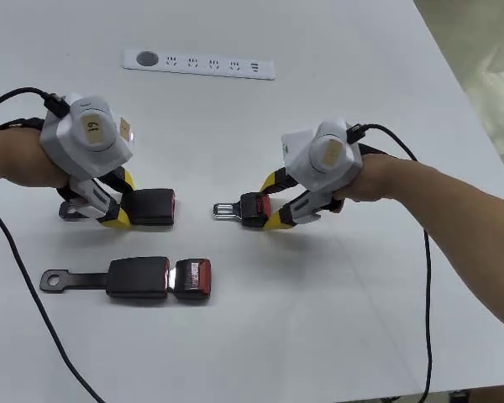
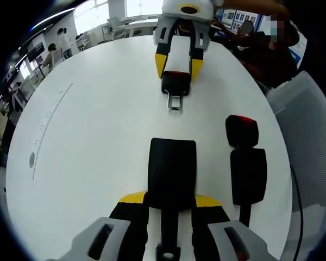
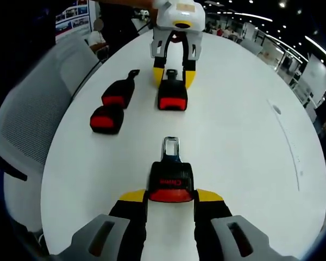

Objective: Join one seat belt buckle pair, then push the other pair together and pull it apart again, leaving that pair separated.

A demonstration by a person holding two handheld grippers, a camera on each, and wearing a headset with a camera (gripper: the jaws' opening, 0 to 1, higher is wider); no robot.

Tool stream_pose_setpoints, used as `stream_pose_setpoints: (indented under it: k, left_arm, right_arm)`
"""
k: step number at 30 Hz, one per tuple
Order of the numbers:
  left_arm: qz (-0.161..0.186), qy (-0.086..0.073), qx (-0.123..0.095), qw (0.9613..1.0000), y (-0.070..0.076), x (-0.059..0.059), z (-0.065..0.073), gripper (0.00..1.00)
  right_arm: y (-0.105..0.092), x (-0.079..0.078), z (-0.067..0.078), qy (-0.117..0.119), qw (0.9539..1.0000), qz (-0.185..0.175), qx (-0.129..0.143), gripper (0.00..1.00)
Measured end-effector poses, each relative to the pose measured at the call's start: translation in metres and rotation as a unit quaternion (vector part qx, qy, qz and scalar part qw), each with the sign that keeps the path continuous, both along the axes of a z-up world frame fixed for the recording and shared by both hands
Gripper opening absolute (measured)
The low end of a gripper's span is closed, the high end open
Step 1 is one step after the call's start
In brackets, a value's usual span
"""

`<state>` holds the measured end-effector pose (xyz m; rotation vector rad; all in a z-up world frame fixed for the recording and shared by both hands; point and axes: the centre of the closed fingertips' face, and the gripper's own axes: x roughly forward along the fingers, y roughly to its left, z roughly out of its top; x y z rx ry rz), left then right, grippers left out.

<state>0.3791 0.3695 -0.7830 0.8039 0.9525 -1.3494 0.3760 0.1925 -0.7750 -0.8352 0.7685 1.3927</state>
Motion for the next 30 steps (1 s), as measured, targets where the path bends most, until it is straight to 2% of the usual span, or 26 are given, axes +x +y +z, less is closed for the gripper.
stream_pose_setpoints:
  k: [30]
  left_arm:
    - [0.003, 0.005, 0.014, 0.9999, -0.001, -0.002, 0.002, 0.31]
  right_arm:
    - [0.030, 0.006, 0.006, 0.000, 0.9998, 0.001, 0.018, 0.29]
